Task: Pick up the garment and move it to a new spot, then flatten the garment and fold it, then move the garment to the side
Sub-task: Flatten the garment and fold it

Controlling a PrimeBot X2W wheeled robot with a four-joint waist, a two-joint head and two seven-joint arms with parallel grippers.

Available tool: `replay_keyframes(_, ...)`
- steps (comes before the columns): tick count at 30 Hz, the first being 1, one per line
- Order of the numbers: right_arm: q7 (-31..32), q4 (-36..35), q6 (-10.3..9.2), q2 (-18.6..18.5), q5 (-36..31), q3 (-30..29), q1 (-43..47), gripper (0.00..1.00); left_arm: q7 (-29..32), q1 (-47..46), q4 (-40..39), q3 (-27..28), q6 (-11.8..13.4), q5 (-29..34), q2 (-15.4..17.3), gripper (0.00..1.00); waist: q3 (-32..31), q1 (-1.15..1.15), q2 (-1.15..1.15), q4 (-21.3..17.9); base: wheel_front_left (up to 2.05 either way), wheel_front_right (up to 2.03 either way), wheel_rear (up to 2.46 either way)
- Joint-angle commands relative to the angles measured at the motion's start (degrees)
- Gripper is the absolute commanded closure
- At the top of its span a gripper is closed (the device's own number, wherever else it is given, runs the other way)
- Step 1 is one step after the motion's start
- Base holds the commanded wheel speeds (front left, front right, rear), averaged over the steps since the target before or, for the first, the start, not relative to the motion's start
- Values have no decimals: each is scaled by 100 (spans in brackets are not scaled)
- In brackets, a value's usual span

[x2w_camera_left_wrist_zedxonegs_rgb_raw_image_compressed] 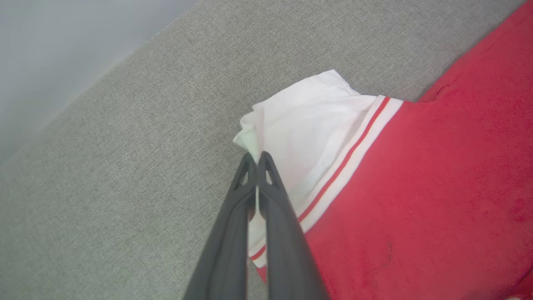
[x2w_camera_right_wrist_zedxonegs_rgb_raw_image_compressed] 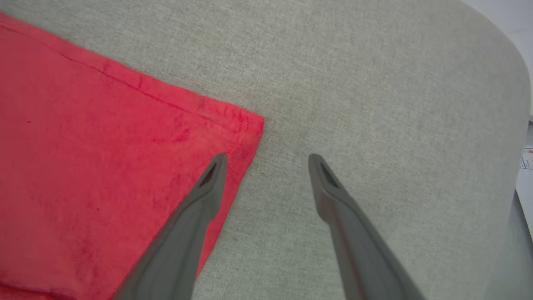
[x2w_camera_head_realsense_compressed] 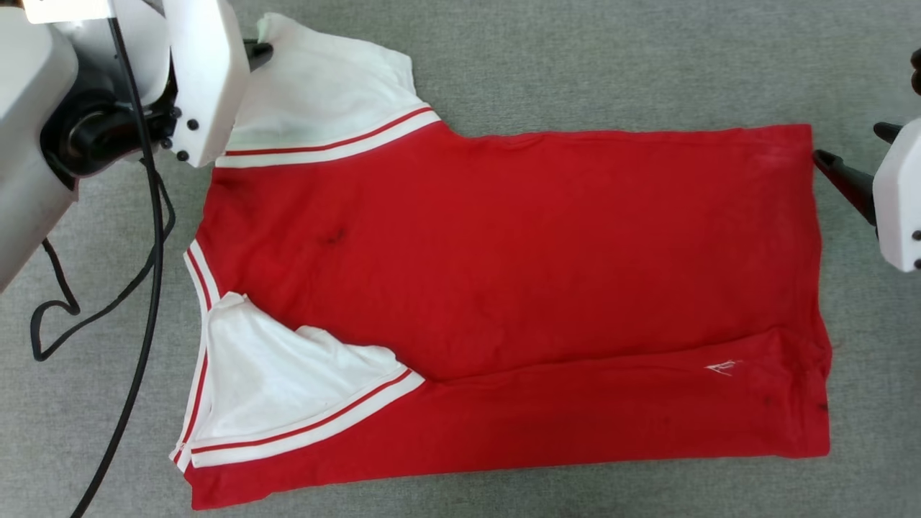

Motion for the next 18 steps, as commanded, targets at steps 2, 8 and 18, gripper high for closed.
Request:
replay_keyframes(2,182,310,-5,46,80,86,-309,0,-89,-147,-79,-89,-4,-31,-20,100,143,0,0,111,0,0,0)
replay_keyframes(8,215,861,-5,167,-7,406,-523,0,-212,-332,-183,-238,-4,-36,-17,100,331,0,0,226,0,0,0)
replay_keyframes(18,-177,1557,3,301,112,1182,-461,58,-384,-455,-142,-423,-4,-104,34,100,396,0,0,236,0,0,0)
